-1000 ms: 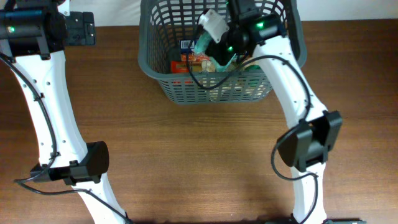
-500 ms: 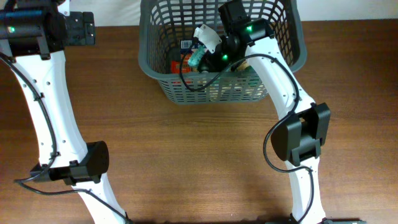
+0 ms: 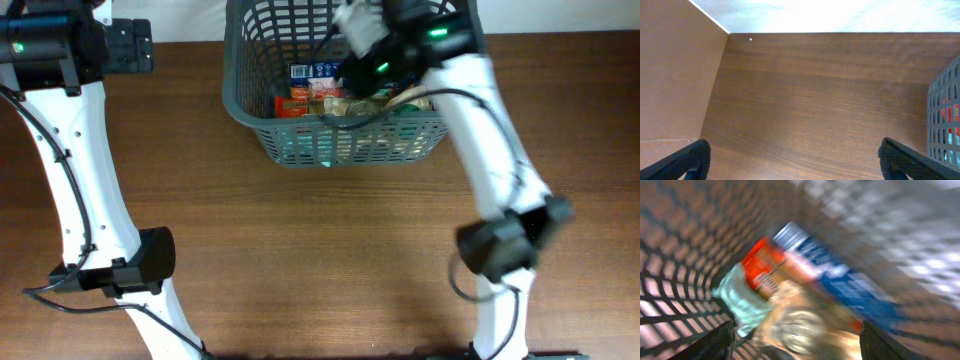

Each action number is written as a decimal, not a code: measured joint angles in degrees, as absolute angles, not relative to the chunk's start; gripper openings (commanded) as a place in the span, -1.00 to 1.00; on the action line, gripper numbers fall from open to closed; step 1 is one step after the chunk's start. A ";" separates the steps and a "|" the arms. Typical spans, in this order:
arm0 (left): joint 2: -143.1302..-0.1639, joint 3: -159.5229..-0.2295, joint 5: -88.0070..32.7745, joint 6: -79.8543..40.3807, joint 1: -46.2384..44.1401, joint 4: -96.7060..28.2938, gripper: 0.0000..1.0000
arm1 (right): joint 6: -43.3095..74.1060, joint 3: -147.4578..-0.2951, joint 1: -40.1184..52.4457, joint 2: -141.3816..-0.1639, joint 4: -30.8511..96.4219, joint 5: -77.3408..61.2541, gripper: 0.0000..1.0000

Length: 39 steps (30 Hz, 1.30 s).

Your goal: Pack container

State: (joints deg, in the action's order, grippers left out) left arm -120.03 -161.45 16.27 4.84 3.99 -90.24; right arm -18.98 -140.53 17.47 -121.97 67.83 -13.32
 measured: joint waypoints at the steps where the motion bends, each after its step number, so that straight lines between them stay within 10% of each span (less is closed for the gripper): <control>1: -120.03 -161.45 16.27 4.84 3.99 -90.24 0.99 | -18.33 -140.90 16.45 -119.33 67.70 -12.82 0.45; 9: -120.03 -161.45 16.27 4.84 3.99 -90.24 0.99 | -14.44 -144.22 5.13 -95.15 68.58 -6.90 0.42; 10: -120.03 -161.45 16.29 4.84 3.99 -90.24 0.99 | -13.80 -144.35 3.77 -93.27 69.19 -6.55 0.99; 39: -120.03 -161.45 16.27 4.84 3.99 -90.24 0.99 | -12.21 -141.08 -5.45 -91.64 72.29 -2.37 0.98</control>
